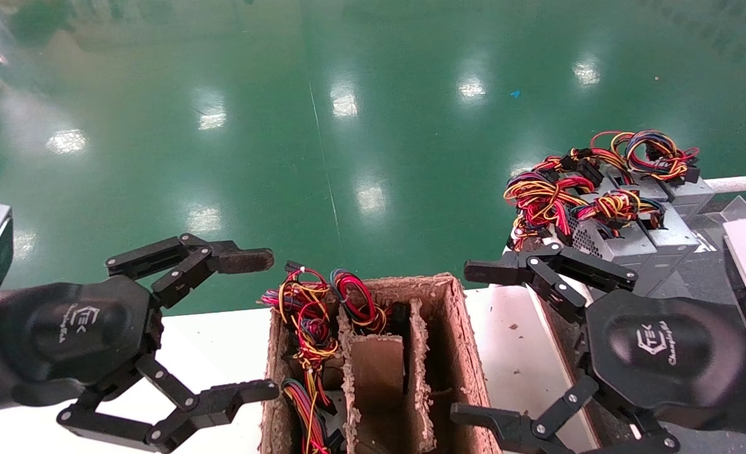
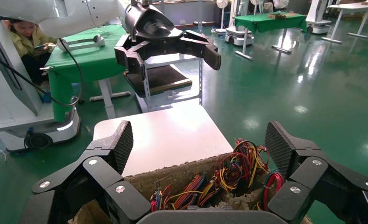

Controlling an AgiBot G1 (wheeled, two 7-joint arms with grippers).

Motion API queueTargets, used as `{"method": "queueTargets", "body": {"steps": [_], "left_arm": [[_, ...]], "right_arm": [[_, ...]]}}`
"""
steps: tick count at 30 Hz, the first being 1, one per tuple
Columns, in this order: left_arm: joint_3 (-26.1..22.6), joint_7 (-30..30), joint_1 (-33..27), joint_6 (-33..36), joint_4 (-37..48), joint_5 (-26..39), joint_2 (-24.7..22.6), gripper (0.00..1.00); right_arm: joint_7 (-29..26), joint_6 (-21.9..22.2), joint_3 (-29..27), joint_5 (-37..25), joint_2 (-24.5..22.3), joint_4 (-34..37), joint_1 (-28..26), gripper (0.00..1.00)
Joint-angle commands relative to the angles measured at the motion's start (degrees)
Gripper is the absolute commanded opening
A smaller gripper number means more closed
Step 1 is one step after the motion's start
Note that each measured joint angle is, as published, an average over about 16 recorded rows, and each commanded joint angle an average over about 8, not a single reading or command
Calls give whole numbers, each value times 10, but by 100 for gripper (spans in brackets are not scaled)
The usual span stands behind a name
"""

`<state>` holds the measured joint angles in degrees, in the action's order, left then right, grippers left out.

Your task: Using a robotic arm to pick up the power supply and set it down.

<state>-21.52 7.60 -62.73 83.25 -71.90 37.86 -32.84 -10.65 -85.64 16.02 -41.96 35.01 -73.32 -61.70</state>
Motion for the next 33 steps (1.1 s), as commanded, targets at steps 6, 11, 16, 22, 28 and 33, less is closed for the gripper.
{"method": "queueTargets", "body": {"steps": [6,11,16,22,28,33], "left_arm": [[0,0,0,0,0,0,0,100],[0,0,0,0,0,0,0,100],[0,0,0,0,0,0,0,100],[0,0,0,0,0,0,0,100],[0,0,0,0,0,0,0,100],[0,0,0,0,0,0,0,100]], "right_arm": [[0,0,0,0,0,0,0,100],[0,0,0,0,0,0,0,100],[0,0,0,0,0,0,0,100],[0,0,0,0,0,0,0,100],[0,0,0,0,0,0,0,100],[0,0,0,0,0,0,0,100]]}}
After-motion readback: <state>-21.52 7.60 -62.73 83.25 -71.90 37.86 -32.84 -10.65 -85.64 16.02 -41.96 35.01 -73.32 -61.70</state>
